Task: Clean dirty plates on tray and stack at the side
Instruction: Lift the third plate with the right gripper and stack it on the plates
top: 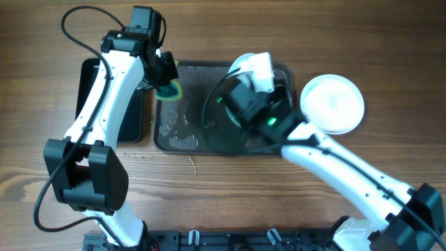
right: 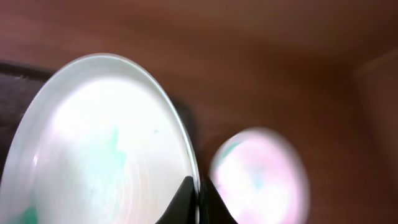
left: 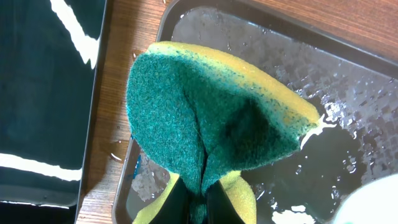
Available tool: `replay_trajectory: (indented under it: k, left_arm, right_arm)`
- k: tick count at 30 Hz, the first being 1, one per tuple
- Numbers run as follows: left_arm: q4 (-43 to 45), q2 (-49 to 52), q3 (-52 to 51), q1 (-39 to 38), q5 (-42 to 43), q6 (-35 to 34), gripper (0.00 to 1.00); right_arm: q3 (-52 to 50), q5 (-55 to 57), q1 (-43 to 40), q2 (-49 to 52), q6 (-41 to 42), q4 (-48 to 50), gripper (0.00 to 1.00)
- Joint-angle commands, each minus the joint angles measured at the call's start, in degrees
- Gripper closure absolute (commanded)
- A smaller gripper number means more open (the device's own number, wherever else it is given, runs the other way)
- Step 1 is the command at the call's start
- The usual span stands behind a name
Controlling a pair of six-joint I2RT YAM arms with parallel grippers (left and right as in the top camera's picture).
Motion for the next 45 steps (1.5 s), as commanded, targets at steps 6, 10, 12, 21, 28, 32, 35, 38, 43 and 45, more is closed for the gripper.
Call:
replay_trajectory:
  k: [6, 10, 12, 21, 28, 32, 35, 38, 43, 45]
  left_arm:
    - [0.15, 0.07, 0.13, -0.07, 0.66, 0.87, 0.96]
    - [0.15, 0.07, 0.13, -0.07, 0.66, 0.87, 0.96]
    - [0.15, 0.07, 0.13, -0.07, 0.66, 0.87, 0.96]
    - [0.17, 0.07, 0.13, -0.07, 0.66, 0.87, 0.96]
    - [0.17, 0.07, 0.13, -0.07, 0.66, 0.87, 0.96]
    - [0.17, 0.07, 0.13, -0.07, 0.66, 0.92, 0.96]
    - [0.20, 0.07, 0.15, -0.04, 0.48, 0.94, 0.96]
    - [0.11, 0.04, 0.15, 0.52, 0.46, 2.49, 0.96]
    - [-1.01, -0.13, 0.17, 4.79, 0.44, 7.48, 0.96]
    - [-1.27, -0.13, 0.17, 7.26, 0.46, 9.77, 0.96]
  right_arm:
    - [0.92, -54.75, -25.51, -1.68, 2.29, -0.24, 0.96]
    - [0.92, -57.81, -36.87, -1.68, 2.58, -2.99, 0.96]
    - [0.92, -55.69, -41.44, -1.68, 2.69, -5.05, 0.96]
    - [-0.28, -37.03, -55.01, -0.17, 4.55, -12.17, 0.96]
    - [-7.56, -35.95, -56.61, 0.09, 6.19, -6.43, 0.96]
    - [-10.23, -36.02, -56.61, 0.15, 6.21, -4.81, 0.94]
    - [-10.34, -40.37, -56.59, 0.15, 3.41, -3.28, 0.55]
    - [-9.05, -46.93, -56.28, 0.15, -0.90, -3.54, 0.40]
    - [-2.84, -51.30, -52.24, 0.11, -4.31, -7.15, 0.33]
    - [-0.52, -51.52, -49.48, 0.11, -4.68, -8.44, 0.29]
